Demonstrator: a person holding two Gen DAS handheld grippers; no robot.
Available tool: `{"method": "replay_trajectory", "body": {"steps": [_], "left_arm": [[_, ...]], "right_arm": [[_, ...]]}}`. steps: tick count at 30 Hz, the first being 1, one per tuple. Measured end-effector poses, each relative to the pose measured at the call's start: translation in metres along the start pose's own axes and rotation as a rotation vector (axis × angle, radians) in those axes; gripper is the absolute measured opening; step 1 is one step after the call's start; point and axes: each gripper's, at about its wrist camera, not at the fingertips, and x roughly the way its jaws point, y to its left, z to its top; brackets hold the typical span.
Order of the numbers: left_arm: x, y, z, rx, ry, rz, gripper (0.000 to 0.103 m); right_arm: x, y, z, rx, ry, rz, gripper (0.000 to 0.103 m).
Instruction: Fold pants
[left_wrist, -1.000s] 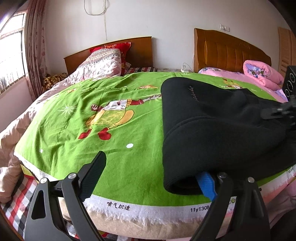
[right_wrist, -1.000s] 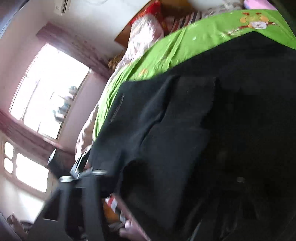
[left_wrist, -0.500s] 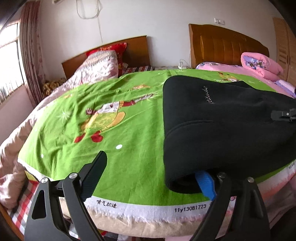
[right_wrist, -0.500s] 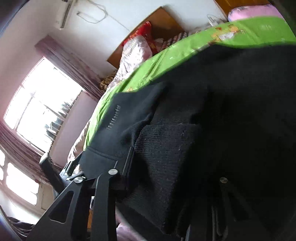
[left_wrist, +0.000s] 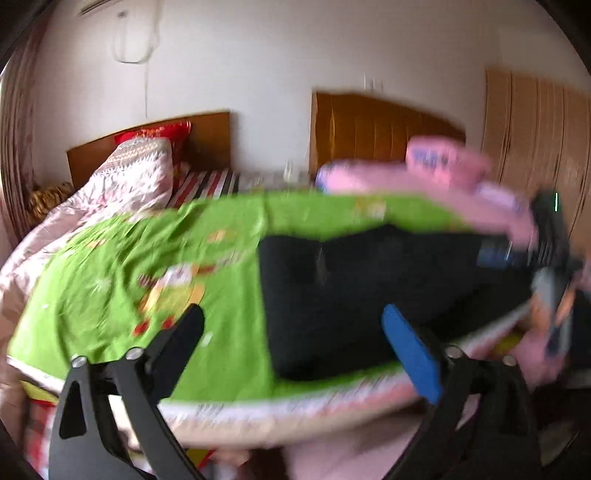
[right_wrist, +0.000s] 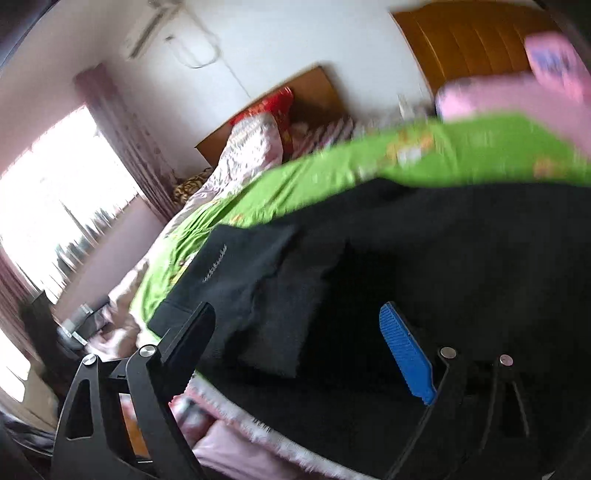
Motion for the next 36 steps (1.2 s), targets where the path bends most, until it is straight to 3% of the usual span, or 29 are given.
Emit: {"method": "replay_trajectory", "body": {"steps": [2, 5, 10, 13, 25, 28, 31, 33, 35, 36], "left_arm": [[0.024, -0.014, 0.017, -0.028, 0.005, 0.008, 0.101], [0.078, -0.040, 0.024, -0.012, 0.087, 0.065, 0.101], [0.147, -0.056, -0.009, 0.049, 0.262, 0.153, 0.101], [0.147, -0.056, -0.024, 0.066, 0.233, 0.160, 0.101], [0.142, -0.055, -0.025, 0.058, 0.243, 0.162, 0.102], [0.127, -0.059, -0.004, 0.032, 0.259, 0.112, 0.100], [0.112, -0.069, 0.038, 0.057, 0.168, 0.077, 0.101], [0.123, -0.075, 0.064, 0.085, 0.148, 0.086, 0.101], [0.154, -0.076, 0.077, 0.107, 0.198, 0.095, 0.101], [0.171, -0.074, 0.078, 0.118, 0.232, 0.135, 0.101]], "right_arm": [[0.012, 0.024, 0.005, -0.109, -0.008, -0.023, 0.090], [0.040, 0.054, 0.000, -0.274, 0.022, -0.084, 0.089], [0.078, 0.061, -0.038, -0.423, 0.138, -0.210, 0.089], [0.076, 0.049, -0.042, -0.356, 0.128, -0.157, 0.090], [0.069, 0.058, -0.041, -0.352, 0.148, -0.166, 0.091], [0.061, 0.057, -0.026, -0.315, 0.182, -0.128, 0.093], [0.059, 0.065, -0.001, -0.361, 0.133, -0.131, 0.093], [0.072, 0.072, 0.014, -0.406, 0.152, -0.093, 0.093], [0.095, 0.072, 0.019, -0.427, 0.214, -0.074, 0.093], [0.107, 0.070, 0.019, -0.434, 0.244, -0.093, 0.093]]}}
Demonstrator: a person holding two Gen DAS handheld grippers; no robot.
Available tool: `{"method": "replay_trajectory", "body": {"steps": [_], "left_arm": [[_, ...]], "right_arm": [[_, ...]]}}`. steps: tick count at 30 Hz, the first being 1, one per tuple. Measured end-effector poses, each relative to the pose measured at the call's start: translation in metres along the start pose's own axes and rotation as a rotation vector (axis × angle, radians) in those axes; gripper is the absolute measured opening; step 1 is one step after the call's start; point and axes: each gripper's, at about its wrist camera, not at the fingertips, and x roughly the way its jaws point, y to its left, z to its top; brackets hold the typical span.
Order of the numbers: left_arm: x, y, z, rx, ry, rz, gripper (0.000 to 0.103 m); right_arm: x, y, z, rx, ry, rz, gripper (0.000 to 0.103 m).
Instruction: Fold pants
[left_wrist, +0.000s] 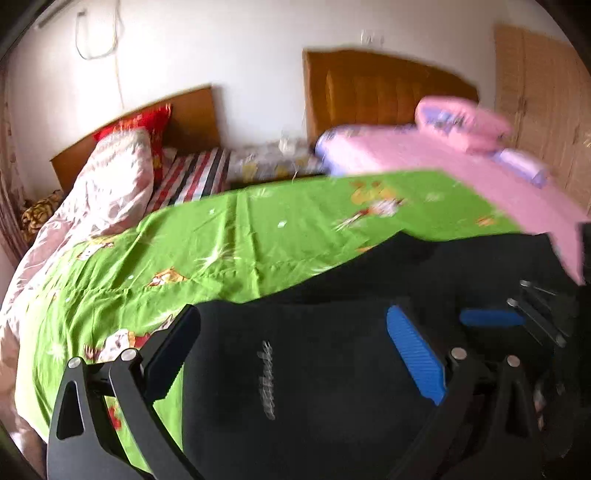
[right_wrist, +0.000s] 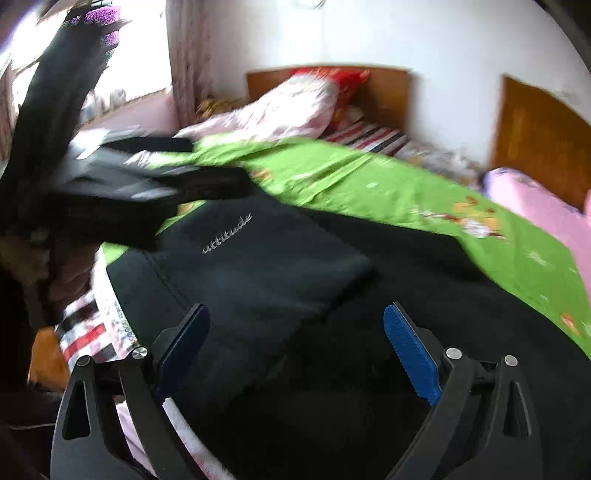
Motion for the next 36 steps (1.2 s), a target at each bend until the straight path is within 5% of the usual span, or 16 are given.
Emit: {"method": "replay_trajectory", "body": {"steps": [6, 13, 18, 22, 26, 32, 36], "left_arm": [[0.075, 0.003, -0.013, 0.026, 0.182, 0.087, 0.101], [0.076, 0.005, -0.016, 0.028, 0.166, 0.102, 0.102], [0.077, 0.004, -0.015, 0.024, 0.160, 0.102, 0.102], [0.078, 0.004, -0.016, 0.024, 0.158, 0.104, 0.102], [0.078, 0.005, -0.017, 0.010, 0.159, 0.100, 0.102], [0.079, 0.005, -0.018, 0.003, 0.161, 0.107, 0.102], [0.072, 0.005, -0.017, -0.005, 0.133, 0.136, 0.101]], "right_arm": [[0.021, -0.004, -0.006, -0.012, 0.073, 0.011, 0.094], [0.017, -0.002, -0.011, 0.020, 0.093, -0.047, 0.095], [-0.031, 0.010, -0.025, 0.058, -0.061, -0.071, 0.095], [-0.027, 0.022, -0.055, 0.025, 0.010, -0.055, 0.095], [-0.030, 0.004, -0.067, 0.153, 0.004, 0.050, 0.096], [-0.035, 0.005, -0.089, 0.091, 0.039, -0.020, 0.096], [-0.088, -0.019, -0.115, 0.205, -0.103, 0.015, 0.096]]}}
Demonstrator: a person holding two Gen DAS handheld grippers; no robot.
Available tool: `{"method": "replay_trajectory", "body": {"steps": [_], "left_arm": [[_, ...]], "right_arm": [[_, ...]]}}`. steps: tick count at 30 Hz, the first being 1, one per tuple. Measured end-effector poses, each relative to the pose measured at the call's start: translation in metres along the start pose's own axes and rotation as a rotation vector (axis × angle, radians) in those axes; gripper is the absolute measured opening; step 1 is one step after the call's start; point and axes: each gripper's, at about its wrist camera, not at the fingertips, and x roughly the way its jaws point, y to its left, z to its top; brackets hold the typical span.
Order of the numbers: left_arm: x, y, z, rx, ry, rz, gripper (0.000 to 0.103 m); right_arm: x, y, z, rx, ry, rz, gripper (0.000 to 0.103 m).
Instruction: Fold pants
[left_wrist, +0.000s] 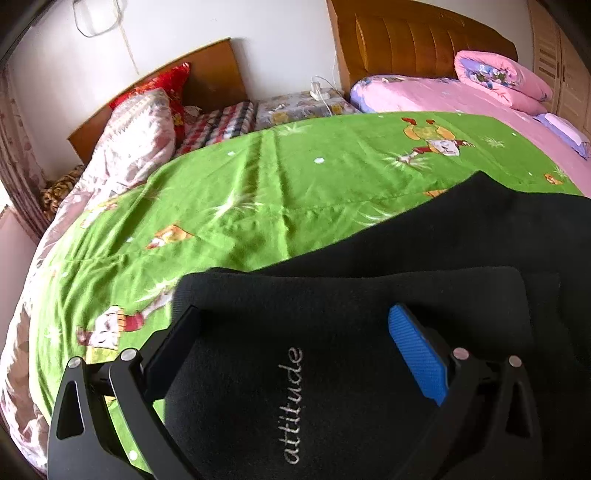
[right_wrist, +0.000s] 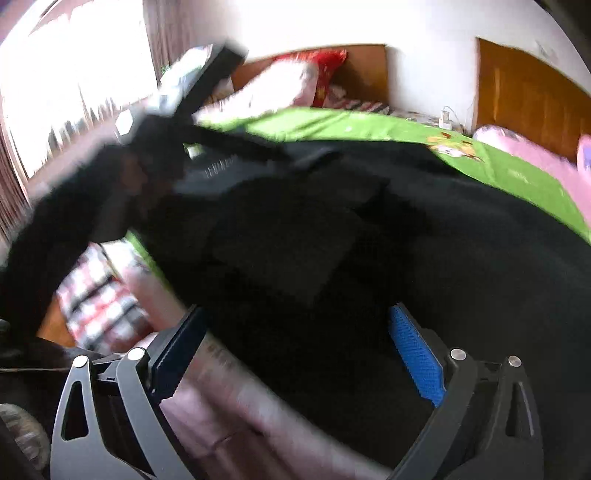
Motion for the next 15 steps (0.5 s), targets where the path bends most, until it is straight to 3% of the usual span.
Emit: {"method": "replay_trajectory", "body": {"steps": [3, 7, 10, 13, 15], "left_arm": [[-0.034, -0.003, -0.003, -0.047, -0.098, 0.021, 0.101], [-0.088, -0.035, -0.015, -0.022, -0.212, -0.118, 0.101], [-0.096, -0.071, -0.030, 0.073, -0.175, -0.196, 0.101], [-0.078, -0.096, -0.048, 0.157, -0.111, -0.192, 0.101], [-0.062, -0.098, -0.056, 0.150, -0.070, -0.207, 0.102]], "right_arm": [[-0.051, -0.042, -0.016, 0.155, -0.122, -0.045, 0.096], [-0.113, -0.116, -0.056, 0.450, -0.246, -0.107, 0.096], [-0.140, -0.163, -0.097, 0.664, -0.284, -0.100, 0.096], [-0.143, -0.190, -0.119, 0.784, -0.294, -0.067, 0.096], [-0.139, -0.198, -0.125, 0.816, -0.310, -0.037, 0.097]]}}
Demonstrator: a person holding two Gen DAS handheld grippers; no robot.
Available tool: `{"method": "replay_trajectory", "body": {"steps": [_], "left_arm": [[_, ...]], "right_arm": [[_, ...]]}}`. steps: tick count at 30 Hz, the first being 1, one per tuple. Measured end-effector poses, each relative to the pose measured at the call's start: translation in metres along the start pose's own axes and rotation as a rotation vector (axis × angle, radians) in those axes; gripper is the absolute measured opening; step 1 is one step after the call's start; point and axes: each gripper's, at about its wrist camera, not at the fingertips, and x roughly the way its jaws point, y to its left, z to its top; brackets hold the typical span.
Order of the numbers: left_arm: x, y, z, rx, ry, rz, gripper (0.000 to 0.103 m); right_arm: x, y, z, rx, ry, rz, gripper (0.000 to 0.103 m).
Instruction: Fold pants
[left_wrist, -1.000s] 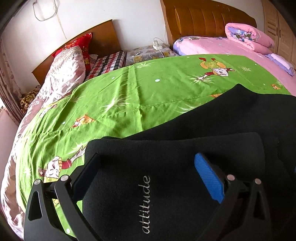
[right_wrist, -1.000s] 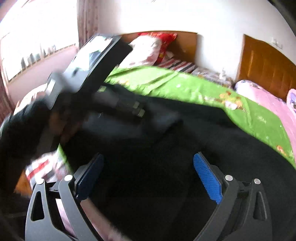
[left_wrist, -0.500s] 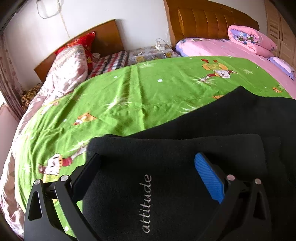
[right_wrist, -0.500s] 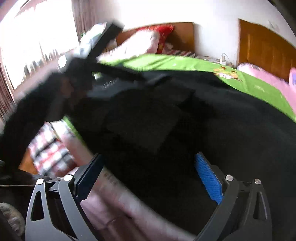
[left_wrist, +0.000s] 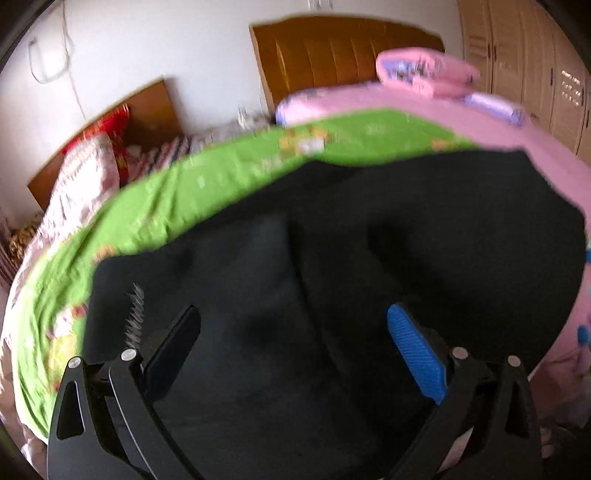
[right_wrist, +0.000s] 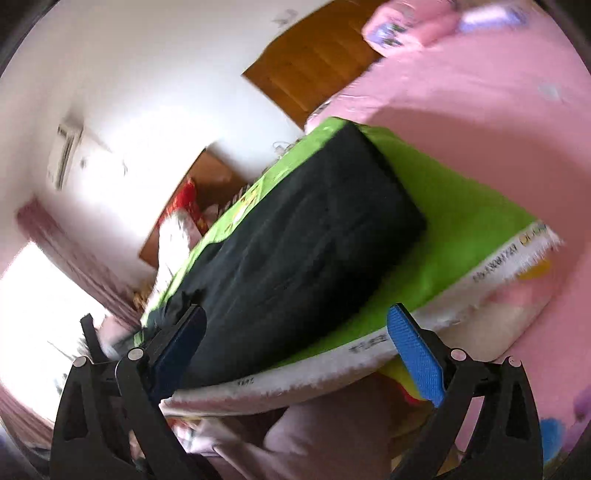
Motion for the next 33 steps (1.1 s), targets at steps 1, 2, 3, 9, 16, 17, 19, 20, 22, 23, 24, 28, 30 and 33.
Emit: {"method": "replay_trajectory", "body": {"steps": [1, 2, 3, 9, 16, 17, 19, 20, 22, 23, 24, 28, 30, 33], "left_arm": [[0.002, 0.005, -0.005, -0.030, -0.016, -0.034, 0.102], [0.007, 0.016, -0.010, -0.078, -0.014, -0.093, 0.102], [0.011, 0.023, -0.012, -0.113, -0.006, -0.138, 0.102], [0.015, 0.020, -0.015, -0.099, -0.016, -0.134, 0.102], [0.015, 0.020, -0.018, -0.102, -0.027, -0.137, 0.102], [0.013, 0.019, -0.018, -0.103, -0.028, -0.137, 0.102], [0.013, 0.020, -0.019, -0.104, -0.030, -0.138, 0.102], [0.013, 0.020, -0.019, -0.104, -0.031, -0.137, 0.102], [0.012, 0.019, -0.019, -0.104, -0.031, -0.138, 0.102], [0.012, 0.019, -0.019, -0.103, -0.031, -0.137, 0.102], [0.012, 0.019, -0.019, -0.103, -0.031, -0.137, 0.102], [0.012, 0.019, -0.019, -0.104, -0.031, -0.138, 0.102], [0.012, 0.019, -0.018, -0.104, -0.032, -0.138, 0.102], [0.012, 0.019, -0.019, -0.104, -0.032, -0.137, 0.102]], "right_arm": [[0.001, -0.001, 0.002, -0.004, -0.009, 0.007, 0.099], [0.005, 0.000, 0.005, -0.010, -0.006, 0.004, 0.099], [0.010, 0.002, 0.009, -0.012, -0.002, -0.007, 0.099], [0.017, -0.004, 0.023, 0.073, 0.000, -0.016, 0.099], [0.013, -0.011, 0.021, 0.144, 0.026, 0.072, 0.099], [0.015, -0.007, 0.020, 0.124, 0.082, 0.089, 0.099], [0.019, -0.002, 0.021, 0.094, 0.112, 0.066, 0.099], [0.020, -0.001, 0.022, 0.097, 0.110, 0.063, 0.099], [0.024, -0.004, 0.026, 0.136, 0.062, 0.089, 0.099], [0.024, -0.006, 0.026, 0.153, 0.027, 0.117, 0.099], [0.024, -0.008, 0.025, 0.168, -0.014, 0.142, 0.099], [0.027, 0.011, 0.010, 0.021, -0.016, 0.043, 0.098], [0.038, 0.027, 0.007, -0.101, 0.081, 0.022, 0.098], [0.039, 0.022, 0.017, -0.034, 0.096, 0.022, 0.096]]}}
